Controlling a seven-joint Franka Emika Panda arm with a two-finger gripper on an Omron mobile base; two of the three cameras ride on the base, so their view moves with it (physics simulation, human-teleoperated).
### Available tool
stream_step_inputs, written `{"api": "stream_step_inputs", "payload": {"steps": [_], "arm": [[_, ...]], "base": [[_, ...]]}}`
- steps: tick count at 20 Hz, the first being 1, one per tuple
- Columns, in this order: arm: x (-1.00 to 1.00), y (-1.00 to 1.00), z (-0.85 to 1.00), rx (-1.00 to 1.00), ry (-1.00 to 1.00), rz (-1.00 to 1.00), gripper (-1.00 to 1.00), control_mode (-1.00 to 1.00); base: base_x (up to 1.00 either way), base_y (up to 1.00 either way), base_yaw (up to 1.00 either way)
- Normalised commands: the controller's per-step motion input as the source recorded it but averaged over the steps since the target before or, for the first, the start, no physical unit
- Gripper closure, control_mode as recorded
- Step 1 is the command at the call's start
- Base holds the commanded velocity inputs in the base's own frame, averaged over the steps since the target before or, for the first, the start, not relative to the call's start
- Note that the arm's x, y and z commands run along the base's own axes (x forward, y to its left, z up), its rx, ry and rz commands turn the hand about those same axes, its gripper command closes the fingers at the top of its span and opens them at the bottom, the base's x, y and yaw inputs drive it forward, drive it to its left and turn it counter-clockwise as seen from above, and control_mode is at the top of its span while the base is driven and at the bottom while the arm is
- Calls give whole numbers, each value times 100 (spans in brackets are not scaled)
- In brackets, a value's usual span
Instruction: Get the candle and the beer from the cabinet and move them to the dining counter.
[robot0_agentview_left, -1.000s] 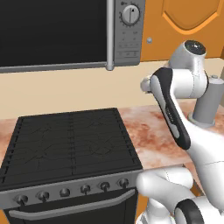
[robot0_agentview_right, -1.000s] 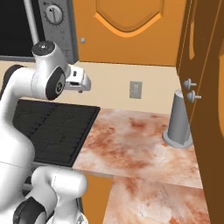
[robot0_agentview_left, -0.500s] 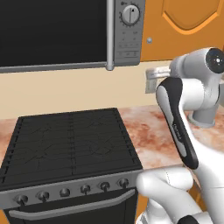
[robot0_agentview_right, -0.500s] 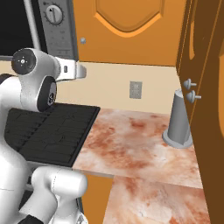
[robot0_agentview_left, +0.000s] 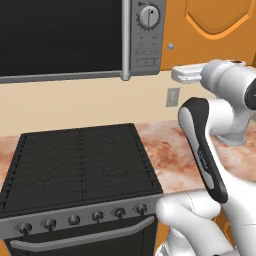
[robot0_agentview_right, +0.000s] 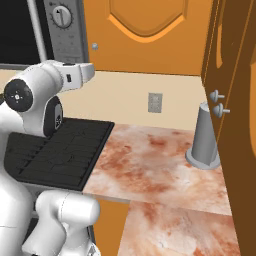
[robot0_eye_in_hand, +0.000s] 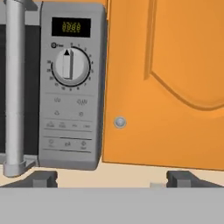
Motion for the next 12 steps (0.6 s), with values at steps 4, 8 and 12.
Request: {"api": "stream_step_inputs", "payload": {"steps": [4,8,12], "arm": [[0,-13,23,2,-13,-2,-100,-100],[2,-6,11,1,-1,-2,-100,-100],[17,-3,8,0,0,0,-100,-100]], "base": [[0,0,0],[0,0,0],[0,0,0]]}}
